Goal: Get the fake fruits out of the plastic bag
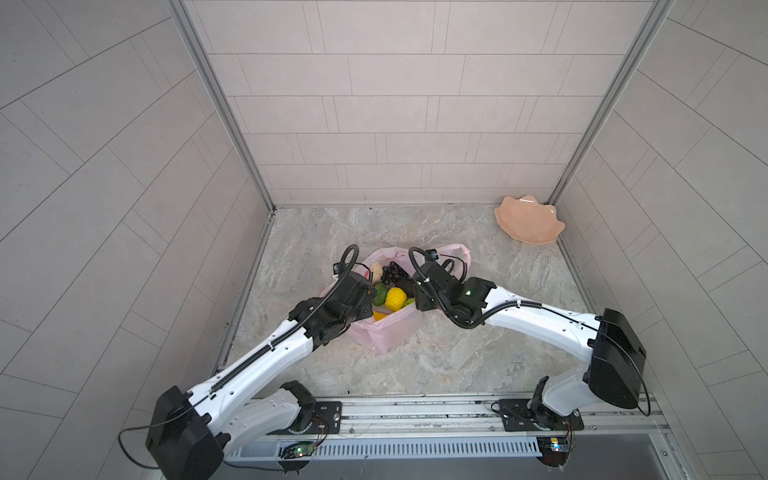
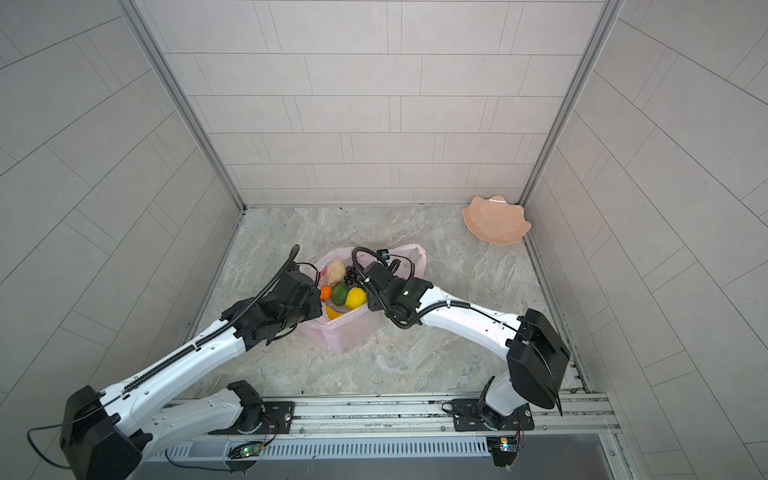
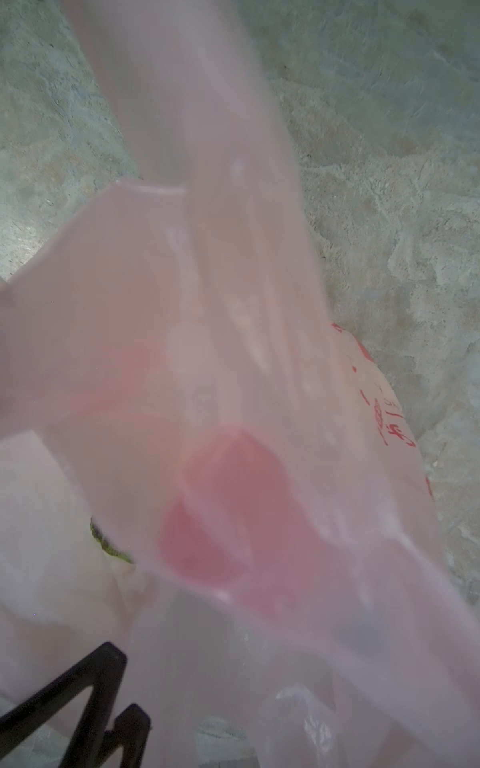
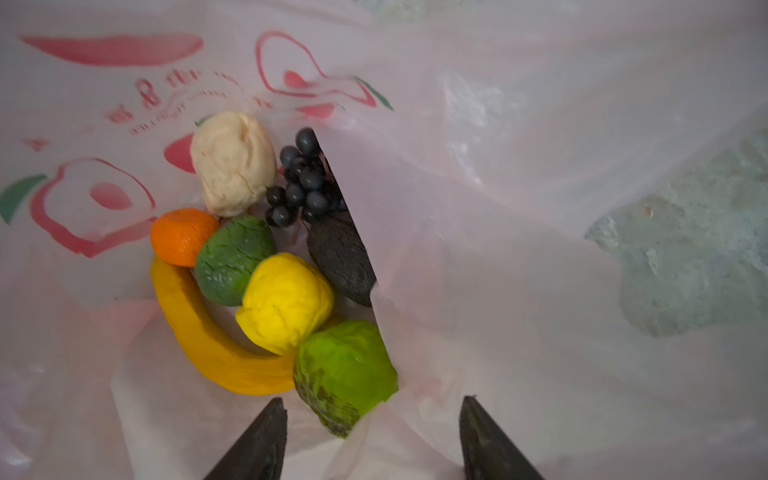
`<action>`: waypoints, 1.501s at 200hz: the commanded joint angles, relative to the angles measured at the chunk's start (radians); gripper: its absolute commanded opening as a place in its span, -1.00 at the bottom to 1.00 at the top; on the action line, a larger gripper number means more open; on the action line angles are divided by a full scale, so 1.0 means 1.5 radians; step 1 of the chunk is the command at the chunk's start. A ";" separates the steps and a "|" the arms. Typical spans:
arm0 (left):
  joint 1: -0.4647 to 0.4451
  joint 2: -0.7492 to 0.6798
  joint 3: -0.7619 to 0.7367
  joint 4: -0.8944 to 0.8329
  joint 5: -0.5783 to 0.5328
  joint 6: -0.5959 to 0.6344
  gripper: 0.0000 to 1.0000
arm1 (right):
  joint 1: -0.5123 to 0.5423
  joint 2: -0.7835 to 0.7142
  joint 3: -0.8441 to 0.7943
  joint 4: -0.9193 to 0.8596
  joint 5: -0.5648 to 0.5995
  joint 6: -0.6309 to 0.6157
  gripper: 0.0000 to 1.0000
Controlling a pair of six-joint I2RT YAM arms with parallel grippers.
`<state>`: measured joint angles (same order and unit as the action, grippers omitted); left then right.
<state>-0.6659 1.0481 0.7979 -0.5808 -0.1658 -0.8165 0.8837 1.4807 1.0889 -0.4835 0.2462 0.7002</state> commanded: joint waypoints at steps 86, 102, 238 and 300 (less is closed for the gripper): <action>0.020 -0.023 -0.058 0.008 0.030 0.006 -1.00 | -0.069 -0.098 -0.094 0.082 -0.105 -0.057 0.44; 0.020 -0.026 -0.060 0.010 0.034 0.009 -1.00 | -0.069 -0.082 -0.067 0.065 -0.094 -0.069 0.50; 0.024 -0.014 -0.025 -0.024 0.009 0.024 -1.00 | -0.104 0.219 0.193 0.006 0.137 -0.207 0.62; 0.071 -0.019 -0.037 -0.034 0.026 0.017 -1.00 | -0.137 0.333 0.278 -0.015 0.087 -0.211 0.28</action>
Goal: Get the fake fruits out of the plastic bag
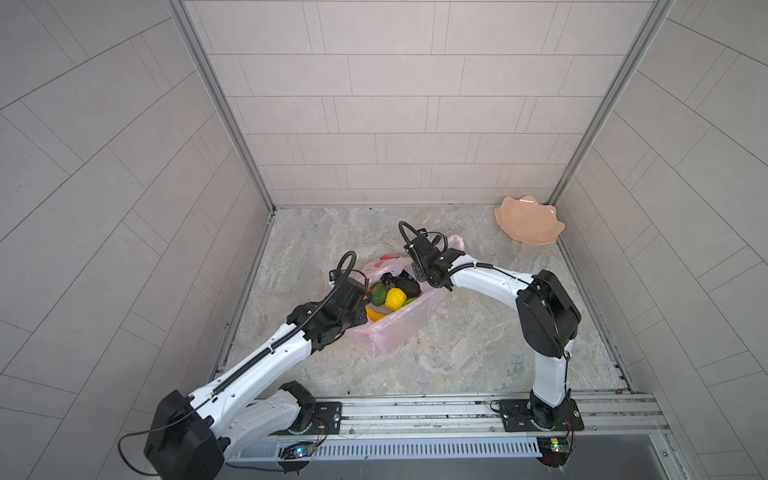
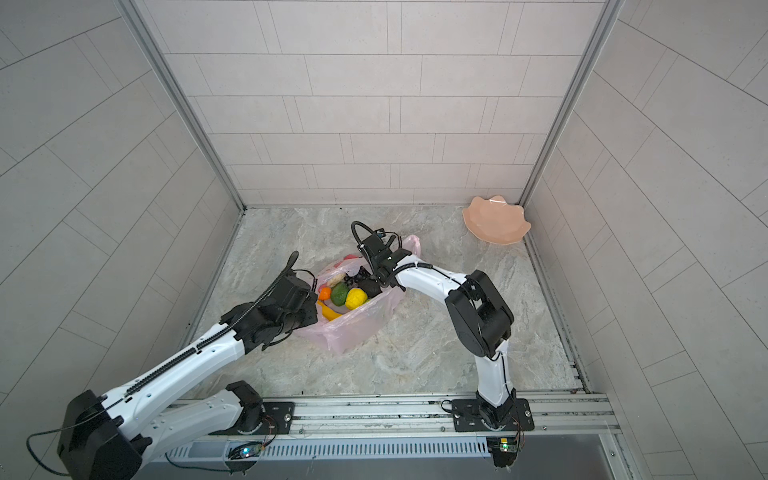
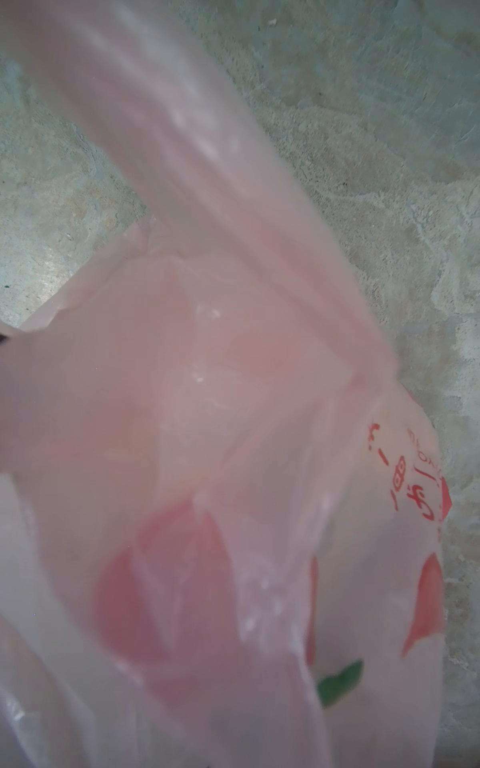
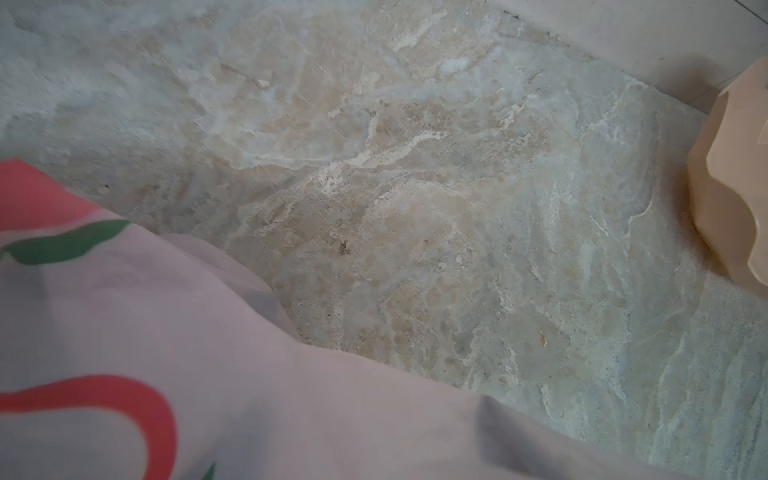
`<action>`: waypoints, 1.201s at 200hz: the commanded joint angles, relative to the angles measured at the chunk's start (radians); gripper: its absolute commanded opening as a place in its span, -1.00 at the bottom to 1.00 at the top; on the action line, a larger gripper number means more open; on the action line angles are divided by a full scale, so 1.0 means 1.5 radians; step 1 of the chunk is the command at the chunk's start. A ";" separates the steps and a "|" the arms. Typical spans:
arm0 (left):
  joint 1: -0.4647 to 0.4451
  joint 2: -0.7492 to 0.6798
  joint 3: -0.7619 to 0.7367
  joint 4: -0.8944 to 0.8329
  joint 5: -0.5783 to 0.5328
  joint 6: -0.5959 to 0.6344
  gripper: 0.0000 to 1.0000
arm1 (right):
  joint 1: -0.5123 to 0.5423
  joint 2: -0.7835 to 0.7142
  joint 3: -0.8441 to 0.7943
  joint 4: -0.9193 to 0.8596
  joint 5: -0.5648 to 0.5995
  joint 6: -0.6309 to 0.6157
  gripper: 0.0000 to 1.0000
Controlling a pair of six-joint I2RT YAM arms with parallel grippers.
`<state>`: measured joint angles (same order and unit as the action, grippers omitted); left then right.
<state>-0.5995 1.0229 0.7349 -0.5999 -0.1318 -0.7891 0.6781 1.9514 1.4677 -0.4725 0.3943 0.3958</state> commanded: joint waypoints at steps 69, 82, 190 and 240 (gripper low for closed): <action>0.046 0.062 0.026 -0.025 0.013 0.007 -1.00 | -0.008 -0.044 -0.079 0.088 -0.220 0.017 -1.00; 0.055 0.074 0.040 -0.028 0.015 0.010 -1.00 | -0.005 -0.084 -0.103 0.108 -0.266 0.028 -1.00; 0.316 0.113 0.152 -0.011 0.113 0.001 -1.00 | -0.112 -0.401 -0.249 0.245 -0.588 0.150 -1.00; 0.448 0.150 0.068 0.040 0.250 -0.006 -1.00 | -0.265 -0.347 -0.329 0.399 -0.714 0.271 -1.00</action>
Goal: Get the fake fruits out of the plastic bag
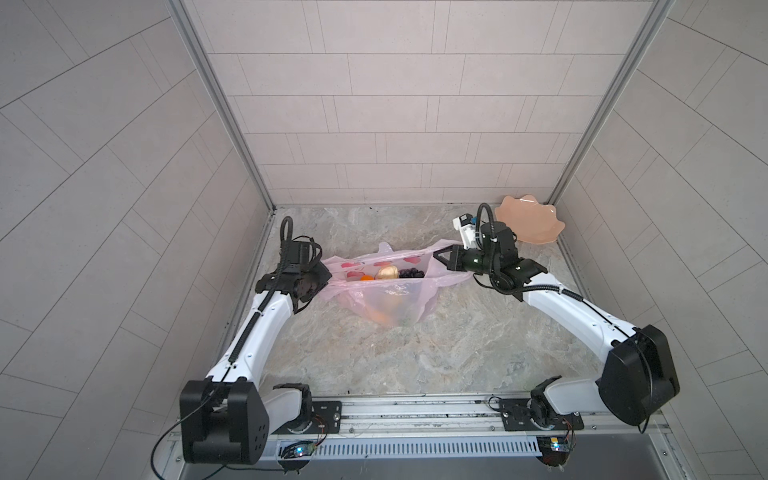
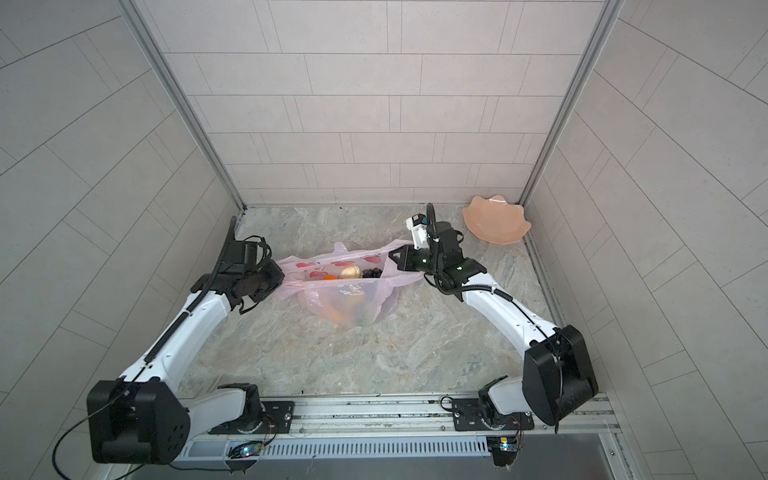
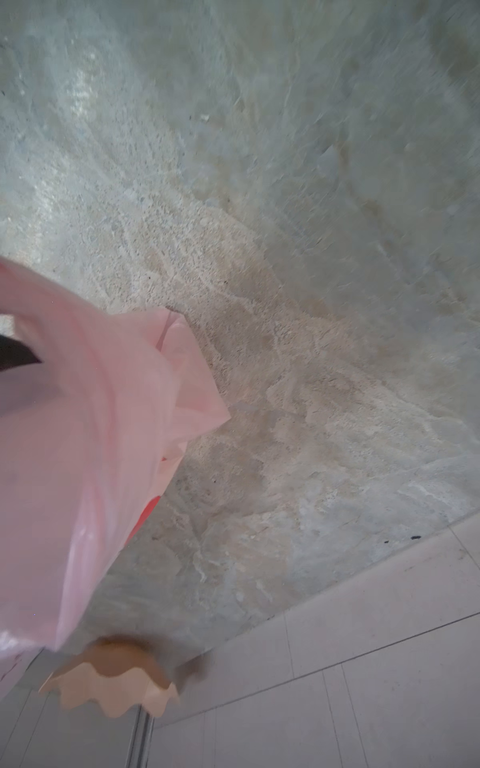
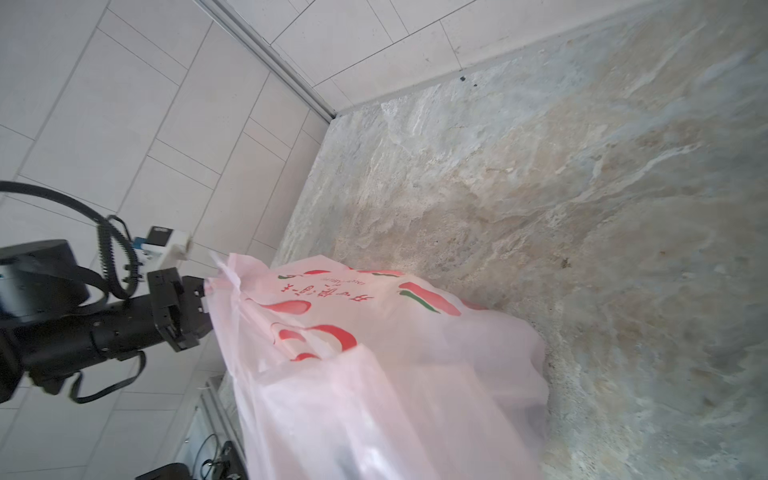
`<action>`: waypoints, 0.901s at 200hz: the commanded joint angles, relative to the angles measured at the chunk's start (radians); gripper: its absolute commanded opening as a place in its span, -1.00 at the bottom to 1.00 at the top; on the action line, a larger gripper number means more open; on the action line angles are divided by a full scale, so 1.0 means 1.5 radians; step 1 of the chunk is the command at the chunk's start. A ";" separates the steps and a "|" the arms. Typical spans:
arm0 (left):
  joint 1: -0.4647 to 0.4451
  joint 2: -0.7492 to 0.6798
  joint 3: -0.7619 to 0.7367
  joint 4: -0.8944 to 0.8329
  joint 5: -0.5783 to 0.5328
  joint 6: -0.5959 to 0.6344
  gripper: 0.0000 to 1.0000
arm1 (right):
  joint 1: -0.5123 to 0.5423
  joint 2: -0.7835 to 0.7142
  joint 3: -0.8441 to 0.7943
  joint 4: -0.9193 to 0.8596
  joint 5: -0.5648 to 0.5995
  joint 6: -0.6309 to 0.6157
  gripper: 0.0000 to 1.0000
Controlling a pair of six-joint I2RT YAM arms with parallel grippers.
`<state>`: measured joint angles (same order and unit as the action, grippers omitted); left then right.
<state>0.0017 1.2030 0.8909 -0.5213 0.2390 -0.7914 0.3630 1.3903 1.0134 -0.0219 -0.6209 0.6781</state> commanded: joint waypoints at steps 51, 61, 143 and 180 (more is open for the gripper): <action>-0.015 0.048 -0.024 -0.022 -0.008 0.025 -1.00 | 0.036 0.136 0.037 0.045 0.014 0.014 -1.00; -0.044 0.061 -0.004 -0.025 -0.010 0.029 -1.00 | 0.061 0.150 0.064 0.038 0.007 0.007 -1.00; -0.042 0.235 0.183 -0.080 -0.133 -0.027 -1.00 | 0.133 0.096 0.118 0.013 -0.041 -0.034 -1.00; 0.006 0.232 0.110 -0.057 -0.130 -0.044 -1.00 | 0.053 0.052 0.070 0.091 -0.103 0.013 -1.00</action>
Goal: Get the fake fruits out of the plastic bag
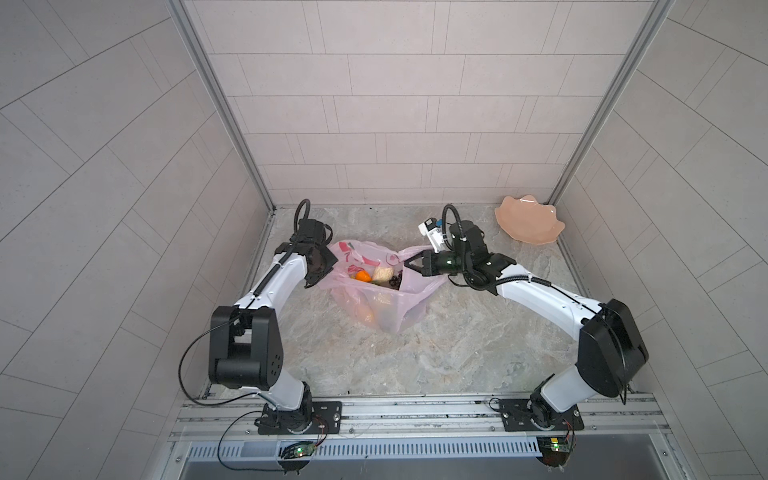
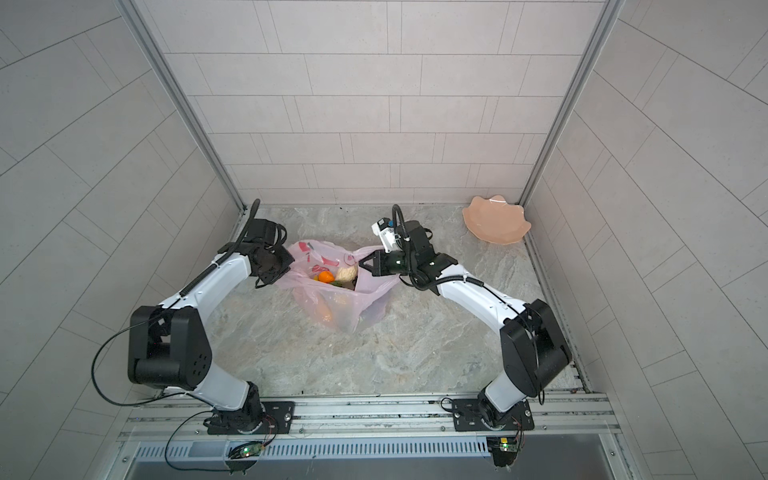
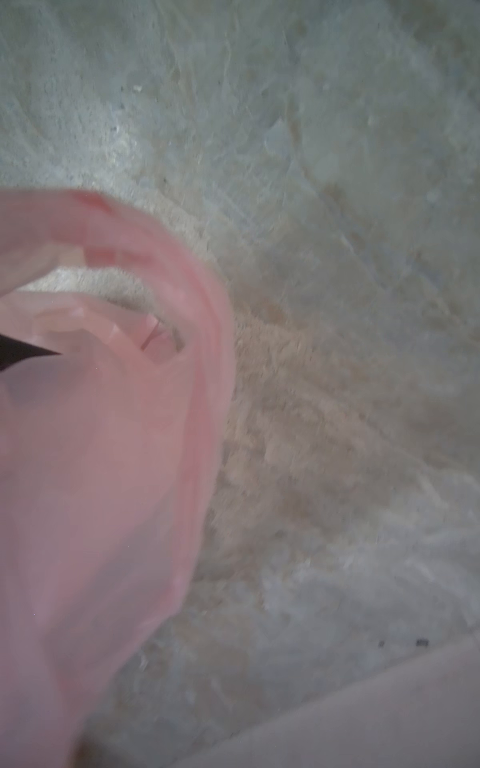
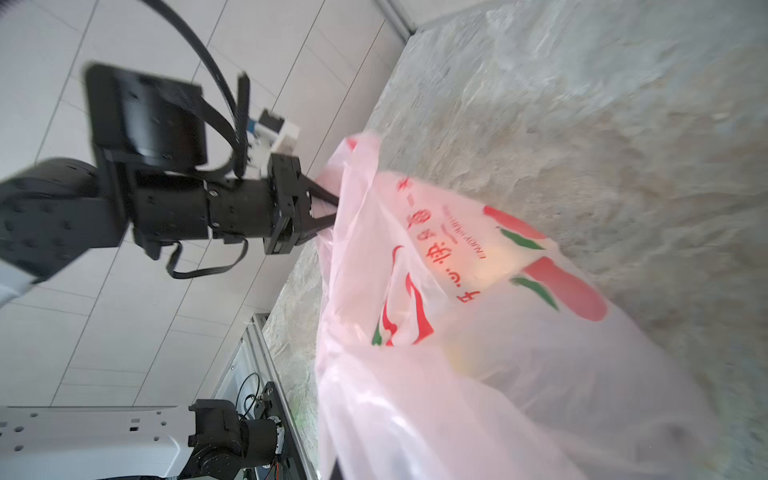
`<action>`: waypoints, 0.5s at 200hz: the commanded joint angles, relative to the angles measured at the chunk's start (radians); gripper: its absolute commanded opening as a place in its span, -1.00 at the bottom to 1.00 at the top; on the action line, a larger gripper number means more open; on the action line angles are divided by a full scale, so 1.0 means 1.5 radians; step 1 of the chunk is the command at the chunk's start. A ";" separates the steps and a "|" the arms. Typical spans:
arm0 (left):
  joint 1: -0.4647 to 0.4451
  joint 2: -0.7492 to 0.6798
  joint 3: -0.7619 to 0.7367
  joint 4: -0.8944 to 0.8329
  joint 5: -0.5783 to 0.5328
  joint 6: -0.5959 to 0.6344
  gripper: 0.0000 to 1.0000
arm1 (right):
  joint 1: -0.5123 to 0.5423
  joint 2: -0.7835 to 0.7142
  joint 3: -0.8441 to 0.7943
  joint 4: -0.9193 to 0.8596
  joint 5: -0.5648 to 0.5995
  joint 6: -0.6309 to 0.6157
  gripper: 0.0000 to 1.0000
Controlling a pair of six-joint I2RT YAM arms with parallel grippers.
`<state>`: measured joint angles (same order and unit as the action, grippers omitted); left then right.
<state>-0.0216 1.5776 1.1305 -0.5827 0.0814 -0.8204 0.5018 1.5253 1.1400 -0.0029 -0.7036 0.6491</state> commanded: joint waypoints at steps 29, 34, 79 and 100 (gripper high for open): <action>0.034 -0.108 -0.124 0.000 -0.055 -0.048 -1.00 | -0.112 -0.004 -0.027 0.146 -0.063 0.094 -1.00; 0.036 -0.125 -0.139 0.011 -0.050 -0.048 -1.00 | -0.120 0.010 -0.023 0.152 -0.065 0.102 -1.00; -0.002 -0.182 -0.168 0.037 0.020 -0.016 -1.00 | -0.099 0.134 0.099 0.083 -0.027 0.066 -1.00; -0.039 -0.204 -0.172 0.021 0.014 -0.009 -1.00 | -0.082 0.164 0.180 -0.054 0.031 -0.009 -0.68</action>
<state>-0.0330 1.3090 0.8879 -0.5220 0.1196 -0.8566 0.3580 1.7504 1.2995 0.0753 -0.7582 0.7341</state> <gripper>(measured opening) 0.045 0.052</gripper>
